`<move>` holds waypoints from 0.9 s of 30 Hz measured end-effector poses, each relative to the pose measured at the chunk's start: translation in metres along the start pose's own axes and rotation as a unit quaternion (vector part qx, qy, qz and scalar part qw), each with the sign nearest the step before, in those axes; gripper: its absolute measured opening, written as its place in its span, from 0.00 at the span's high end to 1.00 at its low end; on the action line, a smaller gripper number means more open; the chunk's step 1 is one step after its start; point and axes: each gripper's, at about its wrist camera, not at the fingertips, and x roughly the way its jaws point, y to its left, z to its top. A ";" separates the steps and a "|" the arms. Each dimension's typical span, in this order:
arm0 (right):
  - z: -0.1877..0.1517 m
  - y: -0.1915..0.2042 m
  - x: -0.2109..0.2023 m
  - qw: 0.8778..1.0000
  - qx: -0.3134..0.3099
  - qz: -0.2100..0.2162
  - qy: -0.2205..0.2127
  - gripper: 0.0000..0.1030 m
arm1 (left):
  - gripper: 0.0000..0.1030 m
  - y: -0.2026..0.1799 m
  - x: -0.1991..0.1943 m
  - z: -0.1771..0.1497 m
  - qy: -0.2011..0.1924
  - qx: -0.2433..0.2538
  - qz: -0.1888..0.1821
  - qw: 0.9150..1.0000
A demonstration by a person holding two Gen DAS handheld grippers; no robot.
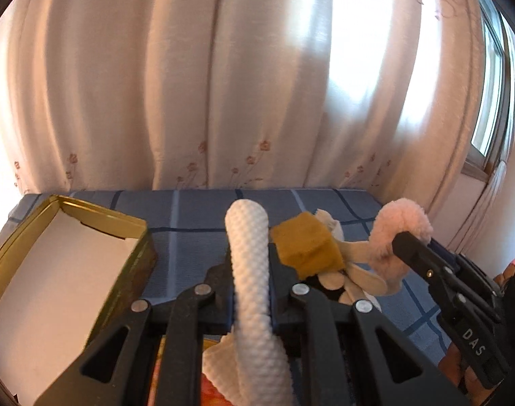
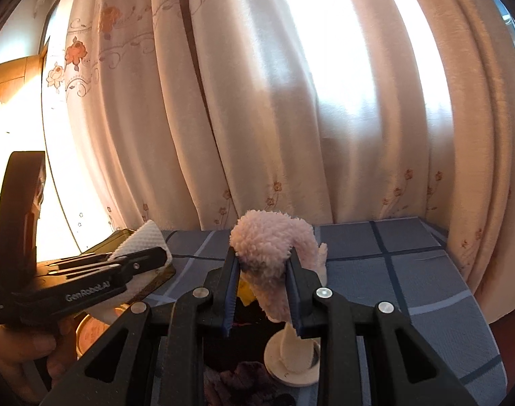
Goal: Organize soft objects
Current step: 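Lift the white towel roll and pink sock and carry both over the gold tin box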
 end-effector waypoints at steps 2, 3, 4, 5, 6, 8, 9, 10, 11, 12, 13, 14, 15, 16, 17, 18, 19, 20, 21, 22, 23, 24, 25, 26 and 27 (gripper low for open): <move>0.001 0.004 0.006 1.000 -0.002 0.001 0.004 0.73 | 0.88 0.006 -0.001 -0.002 -0.001 -0.007 0.002 1.000; 0.000 0.005 0.007 1.000 -0.004 0.001 0.005 0.73 | 0.88 0.009 -0.002 -0.004 -0.003 -0.010 0.005 1.000; 0.000 0.007 0.009 1.000 -0.007 0.000 0.004 0.73 | 0.88 0.010 -0.004 -0.006 -0.006 -0.010 0.008 1.000; 0.000 0.010 0.011 1.000 -0.009 -0.001 0.004 0.73 | 0.88 0.012 -0.005 -0.008 -0.008 -0.011 0.009 1.000; 0.000 0.010 0.012 1.000 -0.010 -0.001 0.003 0.73 | 0.88 0.013 -0.006 -0.010 -0.009 -0.012 0.011 1.000; -0.001 0.012 0.016 1.000 -0.013 -0.004 0.003 0.73 | 0.88 0.015 -0.008 -0.012 -0.014 -0.009 0.019 1.000; -0.002 0.012 0.017 1.000 -0.014 -0.006 0.003 0.73 | 0.88 0.016 -0.009 -0.014 -0.018 -0.009 0.024 1.000; -0.002 0.013 0.018 1.000 -0.015 -0.007 0.001 0.73 | 0.88 0.017 -0.009 -0.014 -0.020 -0.009 0.026 0.999; -0.003 0.014 0.019 1.000 -0.016 -0.008 0.000 0.73 | 0.88 0.018 -0.009 -0.014 -0.022 -0.008 0.027 0.999; -0.003 0.014 0.020 1.000 -0.017 -0.009 -0.001 0.73 | 0.88 0.019 -0.010 -0.015 -0.025 -0.008 0.029 0.999; -0.004 0.015 0.021 1.000 -0.018 -0.010 -0.002 0.73 | 0.88 0.020 -0.011 -0.015 -0.028 -0.007 0.029 0.999; -0.005 0.017 0.022 1.000 -0.023 -0.014 -0.005 0.73 | 0.88 0.021 -0.012 -0.014 -0.031 -0.008 0.030 0.999; -0.006 0.019 0.023 1.000 -0.027 -0.016 -0.007 0.73 | 0.88 0.022 -0.013 -0.014 -0.035 -0.008 0.031 0.999; -0.008 0.020 0.025 0.999 -0.028 -0.017 -0.006 0.73 | 0.88 0.024 -0.013 -0.014 -0.037 -0.009 0.033 0.999; -0.008 0.022 0.027 0.999 -0.029 -0.017 -0.004 0.73 | 0.88 0.025 -0.013 -0.014 -0.038 -0.010 0.034 0.999; -0.008 0.023 0.027 0.999 -0.029 -0.017 -0.006 0.73 | 0.88 0.027 -0.014 -0.014 -0.039 -0.011 0.035 0.999; -0.008 0.024 0.026 0.999 -0.031 -0.019 -0.011 0.73 | 0.88 0.030 -0.014 -0.014 -0.040 -0.013 0.037 0.998; -0.009 0.026 0.026 0.999 -0.035 -0.022 -0.013 0.73 | 0.88 0.032 -0.014 -0.015 -0.042 -0.016 0.039 0.998; -0.009 0.028 0.027 0.999 -0.039 -0.024 -0.015 0.73 | 0.88 0.034 -0.014 -0.015 -0.044 -0.018 0.041 0.998; -0.009 0.030 0.026 0.999 -0.044 -0.028 -0.018 0.73 | 0.88 0.036 -0.014 -0.016 -0.046 -0.020 0.042 0.998; -0.009 0.033 0.026 0.998 -0.049 -0.033 -0.024 0.73 | 0.88 0.038 -0.015 -0.016 -0.047 -0.021 0.044 0.998; -0.009 0.034 0.026 0.998 -0.051 -0.035 -0.026 0.73 | 0.88 0.040 -0.015 -0.017 -0.048 -0.023 0.046 0.998; -0.009 0.035 0.027 0.998 -0.052 -0.037 -0.027 0.73 | 0.88 0.042 -0.015 -0.018 -0.049 -0.025 0.047 0.997; -0.009 0.037 0.028 0.997 -0.053 -0.039 -0.027 0.73 | 0.88 0.044 -0.016 -0.019 -0.050 -0.026 0.048 0.997; -0.009 0.038 0.029 0.997 -0.054 -0.041 -0.028 0.73 | 0.88 0.045 -0.016 -0.020 -0.050 -0.026 0.049 0.997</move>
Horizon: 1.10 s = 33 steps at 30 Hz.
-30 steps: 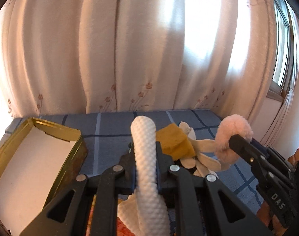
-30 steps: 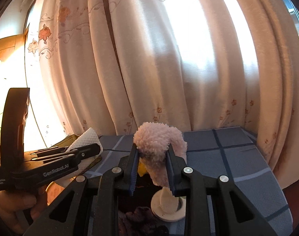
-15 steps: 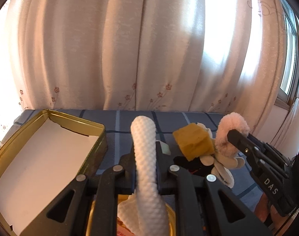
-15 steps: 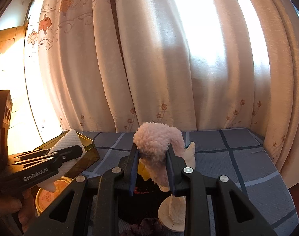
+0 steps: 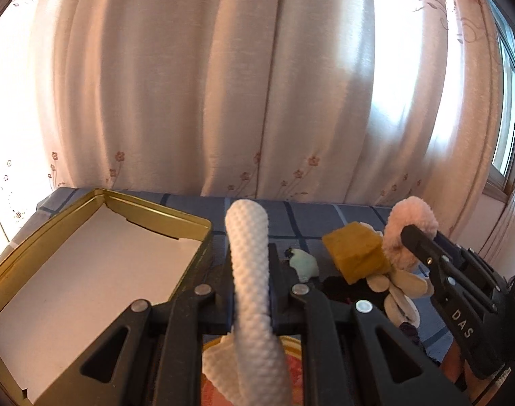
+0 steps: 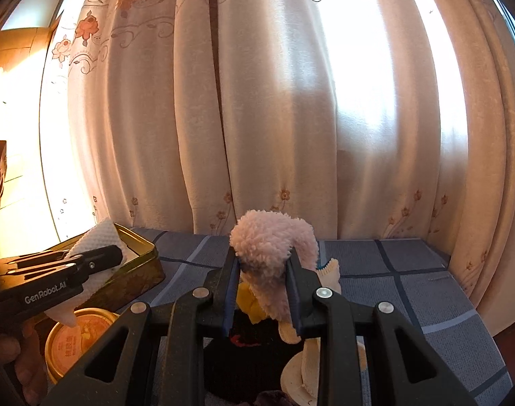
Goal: Organize soft objects
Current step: 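Lift the white towel roll and pink sock and carry both over the gold tin box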
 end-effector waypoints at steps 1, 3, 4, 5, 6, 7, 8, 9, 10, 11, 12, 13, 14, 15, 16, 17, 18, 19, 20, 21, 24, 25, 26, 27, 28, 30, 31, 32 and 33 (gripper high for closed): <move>0.000 0.001 0.001 1.000 -0.002 -0.001 0.000 0.73 | 0.88 0.001 0.000 -0.001 0.000 -0.001 0.000 1.000; 0.001 0.005 0.003 1.000 -0.007 -0.005 0.000 0.73 | 0.88 0.003 0.000 -0.001 -0.001 -0.003 0.002 1.000; 0.001 0.007 0.004 1.000 -0.008 -0.005 -0.001 0.73 | 0.88 0.004 0.000 -0.001 -0.002 -0.003 0.002 1.000; 0.002 0.009 0.005 1.000 -0.009 -0.005 0.000 0.73 | 0.88 0.004 -0.001 0.000 -0.003 -0.002 0.002 1.000; 0.002 0.010 0.006 1.000 -0.009 -0.006 0.000 0.73 | 0.88 0.005 -0.001 0.000 -0.004 -0.002 0.002 1.000; 0.002 0.011 0.007 1.000 -0.010 -0.007 0.001 0.73 | 0.88 0.005 -0.002 0.000 -0.005 -0.002 0.002 1.000; 0.002 0.012 0.008 1.000 -0.011 -0.008 0.000 0.73 | 0.88 0.005 -0.002 0.000 -0.005 0.000 0.002 1.000; 0.002 0.014 0.009 1.000 -0.012 -0.009 0.000 0.73 | 0.88 0.006 -0.002 0.001 -0.006 0.000 0.003 1.000; 0.002 0.015 0.010 1.000 -0.012 -0.009 0.000 0.73 | 0.88 0.008 -0.002 0.001 -0.007 0.000 0.004 1.000; 0.002 0.017 0.011 1.000 -0.013 -0.010 0.000 0.73 | 0.88 0.009 -0.003 0.000 -0.007 -0.001 0.005 1.000; 0.002 0.018 0.012 1.000 -0.014 -0.011 0.000 0.73 | 0.88 0.010 -0.003 0.000 -0.008 -0.003 0.007 1.000; 0.002 0.020 0.012 1.000 -0.016 -0.011 -0.001 0.73 | 0.88 0.012 -0.004 -0.001 -0.010 -0.003 0.008 1.000; 0.003 0.021 0.013 1.000 -0.017 -0.010 -0.001 0.73 | 0.88 0.013 -0.005 -0.001 -0.011 -0.002 0.010 1.000; 0.003 0.022 0.013 1.000 -0.018 -0.010 -0.001 0.73 | 0.88 0.014 -0.006 -0.002 -0.013 -0.002 0.012 1.000; 0.003 0.024 0.014 1.000 -0.018 -0.010 -0.001 0.73 | 0.88 0.016 -0.007 -0.002 -0.014 -0.002 0.014 1.000; 0.003 0.024 0.014 1.000 -0.017 -0.010 -0.001 0.73 | 0.88 0.017 -0.007 -0.003 -0.013 -0.004 0.013 1.000; 0.003 0.025 0.015 1.000 -0.016 -0.010 -0.001 0.73 | 0.88 0.019 -0.007 -0.003 -0.013 -0.005 0.012 1.000; 0.004 0.026 0.015 1.000 -0.016 -0.010 -0.001 0.73 | 0.88 0.020 -0.007 -0.004 -0.013 -0.005 0.014 1.000; 0.004 0.028 0.015 1.000 -0.017 -0.011 -0.002 0.73 | 0.88 0.021 -0.007 -0.005 -0.013 -0.004 0.015 1.000; 0.004 0.029 0.015 1.000 -0.018 -0.011 -0.002 0.73 | 0.88 0.023 -0.007 -0.006 -0.014 -0.004 0.016 1.000; 0.004 0.032 0.016 1.000 -0.019 -0.010 -0.001 0.73 | 0.88 0.025 -0.007 -0.007 -0.014 -0.006 0.017 1.000; 0.004 0.033 0.016 1.000 -0.020 -0.010 -0.001 0.73 | 0.88 0.025 -0.007 -0.007 -0.014 -0.005 0.016 1.000; 0.004 0.034 0.017 1.000 -0.021 -0.010 -0.001 0.73 | 0.88 0.025 -0.008 -0.007 -0.016 -0.005 0.015 1.000; 0.004 0.035 0.017 1.000 -0.021 -0.010 -0.001 0.73 | 0.88 0.025 -0.009 -0.007 -0.018 -0.004 0.016 1.000; 0.004 0.037 0.017 1.000 -0.022 -0.010 -0.001 0.73 | 0.88 0.025 -0.009 -0.007 -0.020 -0.002 0.017 1.000; 0.004 0.039 0.017 1.000 -0.024 -0.009 0.000 0.73 | 0.88 0.026 -0.011 -0.007 -0.023 -0.001 0.016 1.000; 0.004 0.040 0.018 1.000 -0.025 -0.009 0.000 0.73 | 0.88 0.026 -0.011 -0.007 -0.023 -0.001 0.017 1.000; 0.004 0.041 0.018 1.000 -0.026 -0.008 0.000 0.73 | 0.88 0.026 -0.012 -0.007 -0.024 -0.001 0.018 1.000; 0.004 0.042 0.019 1.000 -0.026 -0.008 0.001 0.73 | 0.88 0.027 -0.012 -0.006 -0.024 -0.001 0.019 1.000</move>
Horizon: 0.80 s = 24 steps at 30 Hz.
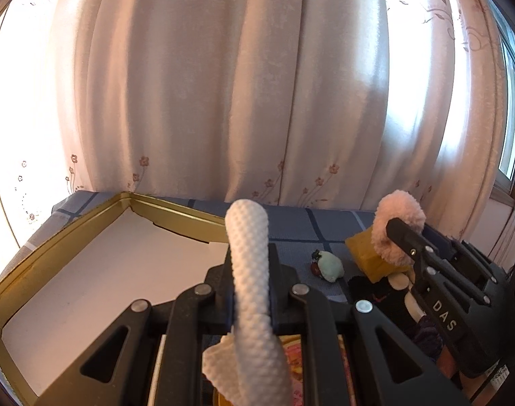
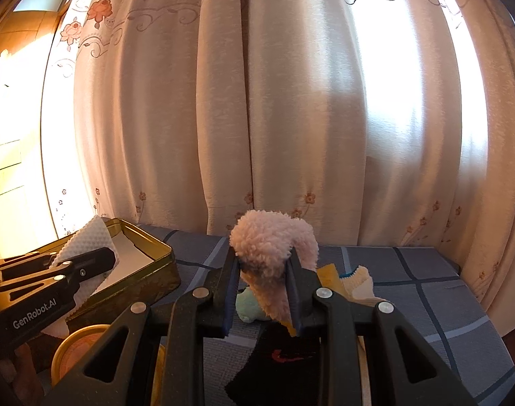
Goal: Organize soft objects
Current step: 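Lift the white towel roll and pink sock and carry both over the gold tin box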
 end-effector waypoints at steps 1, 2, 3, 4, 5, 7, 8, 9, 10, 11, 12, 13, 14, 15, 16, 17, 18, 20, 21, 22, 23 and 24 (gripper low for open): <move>0.000 0.000 0.001 1.000 0.000 0.000 0.001 0.73 | 0.88 0.001 0.000 0.000 0.000 -0.001 0.001 1.000; 0.000 0.001 0.002 1.000 -0.001 0.001 0.002 0.73 | 0.88 0.002 0.000 0.000 0.000 -0.002 0.001 1.000; 0.001 0.002 0.003 1.000 -0.002 0.002 0.003 0.73 | 0.88 0.002 0.000 0.000 0.000 -0.002 0.002 1.000; 0.001 0.004 0.004 1.000 -0.004 0.003 0.003 0.73 | 0.88 0.003 0.000 -0.001 0.000 -0.002 0.003 1.000; 0.001 0.005 0.004 1.000 -0.005 0.003 0.003 0.73 | 0.88 0.004 0.001 -0.001 0.001 -0.003 0.003 1.000; 0.001 0.009 0.005 1.000 -0.009 0.005 0.003 0.73 | 0.88 0.005 0.001 -0.002 0.001 -0.005 0.003 1.000; 0.001 0.010 0.006 1.000 -0.009 0.005 0.003 0.73 | 0.88 0.006 0.001 -0.001 0.001 -0.005 0.004 1.000; 0.001 0.011 0.006 1.000 -0.009 0.005 0.003 0.73 | 0.88 0.006 0.000 -0.001 0.000 -0.005 0.004 1.000; 0.001 0.011 0.006 1.000 -0.010 0.006 0.003 0.73 | 0.88 0.007 0.000 -0.001 -0.001 -0.006 0.004 1.000; 0.001 0.012 0.006 1.000 -0.010 0.006 0.003 0.73 | 0.88 0.007 0.000 -0.001 -0.002 -0.006 0.005 1.000; 0.001 0.013 0.007 1.000 -0.010 0.005 0.004 0.73 | 0.88 0.007 -0.001 -0.001 -0.003 -0.006 0.006 1.000; 0.001 0.013 0.006 1.000 -0.010 0.006 0.003 0.73 | 0.88 0.007 -0.001 0.000 -0.005 -0.005 0.008 1.000; 0.001 0.013 0.007 1.000 -0.010 0.005 0.003 0.73 | 0.88 0.007 -0.001 0.000 -0.006 -0.004 0.009 1.000; 0.001 0.013 0.006 1.000 -0.011 0.006 0.003 0.73 | 0.88 0.006 -0.001 -0.001 -0.008 -0.003 0.010 1.000; 0.001 0.014 0.007 1.000 -0.012 0.006 0.004 0.73 | 0.88 0.005 -0.001 0.000 -0.008 -0.001 0.011 1.000; 0.002 0.016 0.007 1.000 -0.013 0.005 0.004 0.73 | 0.88 0.005 0.000 0.000 -0.008 0.000 0.011 1.000; 0.002 0.017 0.007 1.000 -0.015 0.005 0.004 0.73 | 0.88 0.005 0.000 -0.001 -0.006 0.000 0.010 1.000; 0.002 0.019 0.008 1.000 -0.018 0.006 0.005 0.73 | 0.88 0.006 0.000 -0.001 -0.006 0.000 0.008 1.000; 0.002 0.020 0.008 1.000 -0.019 0.006 0.006 0.73 | 0.88 0.006 0.000 -0.001 -0.005 0.001 0.008 1.000; 0.002 0.021 0.008 1.000 -0.020 0.006 0.006 0.73 | 0.88 0.006 -0.001 -0.001 -0.006 0.000 0.008 1.000; 0.002 0.022 0.009 1.000 -0.022 0.006 0.007 0.73 | 0.88 0.006 -0.002 -0.001 -0.006 0.000 0.007 1.000; 0.002 0.022 0.009 1.000 -0.023 0.007 0.007 0.73 | 0.88 0.007 -0.003 0.000 -0.006 0.000 0.006 1.000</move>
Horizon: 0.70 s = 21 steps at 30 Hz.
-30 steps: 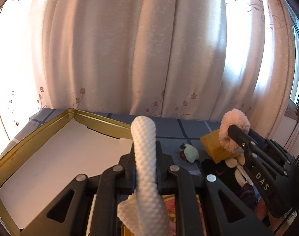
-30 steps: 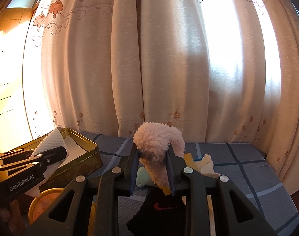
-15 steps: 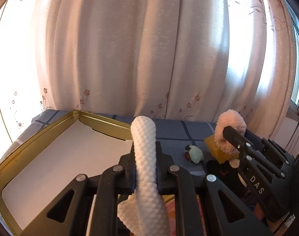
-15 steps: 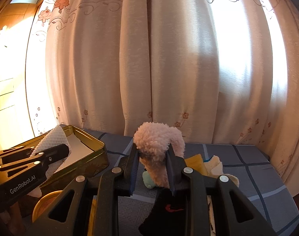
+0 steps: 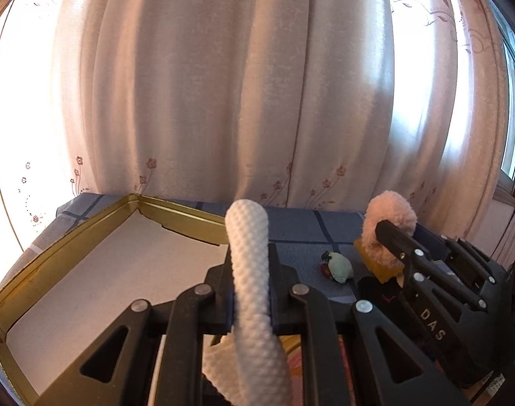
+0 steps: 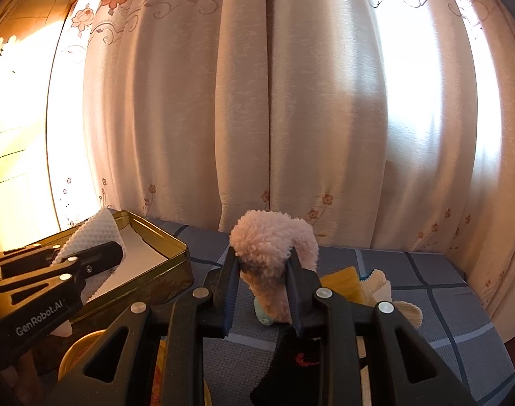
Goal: Organize soft objects
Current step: 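Lift the white towel roll and pink sock and carry both over the gold tin box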
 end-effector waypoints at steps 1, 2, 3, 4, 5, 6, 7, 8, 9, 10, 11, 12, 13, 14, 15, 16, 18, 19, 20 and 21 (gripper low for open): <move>0.000 0.001 0.000 1.000 -0.002 0.001 0.001 0.73 | 0.88 0.000 -0.001 0.000 0.000 0.000 0.000 1.000; 0.000 0.002 0.002 1.000 -0.004 0.003 0.003 0.73 | 0.88 0.000 -0.001 0.001 0.000 -0.001 -0.002 1.000; 0.000 0.003 0.002 1.000 -0.007 0.005 0.005 0.73 | 0.88 0.002 -0.002 0.002 0.001 -0.002 -0.004 1.000; 0.001 0.005 0.003 1.000 -0.010 0.007 0.007 0.73 | 0.88 0.002 -0.003 0.003 0.002 -0.004 -0.005 1.000; 0.001 0.006 0.004 1.000 -0.014 0.009 0.010 0.73 | 0.88 0.003 -0.004 0.004 0.004 -0.005 -0.008 1.000; 0.001 0.007 0.006 1.000 -0.017 0.012 0.013 0.73 | 0.88 0.004 -0.005 0.005 0.005 -0.006 -0.010 1.000; 0.001 0.008 0.007 1.000 -0.021 0.014 0.015 0.73 | 0.88 0.006 -0.006 0.007 0.008 -0.009 -0.014 1.000; 0.001 0.011 0.007 0.999 -0.026 0.015 0.016 0.73 | 0.88 0.008 -0.007 0.008 0.009 -0.012 -0.017 1.000; 0.001 0.012 0.007 0.999 -0.029 0.015 0.016 0.73 | 0.88 0.010 -0.008 0.009 0.010 -0.014 -0.019 1.000; 0.001 0.013 0.007 0.999 -0.031 0.015 0.016 0.73 | 0.88 0.011 -0.009 0.010 0.010 -0.014 -0.020 1.000; 0.001 0.013 0.007 0.999 -0.031 0.017 0.017 0.73 | 0.88 0.013 -0.010 0.011 0.010 -0.014 -0.021 1.000; 0.001 0.014 0.008 0.999 -0.031 0.019 0.019 0.73 | 0.88 0.014 -0.011 0.012 0.011 -0.014 -0.023 1.000; 0.000 0.014 0.009 0.999 -0.029 0.022 0.021 0.73 | 0.88 0.016 -0.011 0.013 0.013 -0.015 -0.024 1.000; 0.001 0.013 0.010 0.999 -0.026 0.027 0.024 0.73 | 0.88 0.017 -0.012 0.013 0.016 -0.016 -0.025 0.999; 0.001 0.012 0.010 0.999 -0.022 0.031 0.026 0.73 | 0.88 0.020 -0.012 0.015 0.020 -0.017 -0.028 0.999; 0.001 0.011 0.011 0.999 -0.019 0.034 0.028 0.73 | 0.88 0.021 -0.012 0.016 0.023 -0.018 -0.030 0.999; 0.001 0.010 0.013 0.999 -0.016 0.039 0.032 0.73 | 0.88 0.023 -0.011 0.018 0.032 -0.021 -0.037 0.999; 0.001 0.010 0.015 0.998 -0.016 0.042 0.036 0.73 | 0.88 0.024 -0.011 0.020 0.039 -0.022 -0.040 0.998; 0.001 0.010 0.016 0.998 -0.016 0.043 0.038 0.73 | 0.88 0.025 -0.012 0.021 0.045 -0.024 -0.043 0.998; 0.002 0.011 0.017 0.998 -0.017 0.046 0.040 0.73 | 0.88 0.025 -0.013 0.023 0.051 -0.021 -0.047 0.997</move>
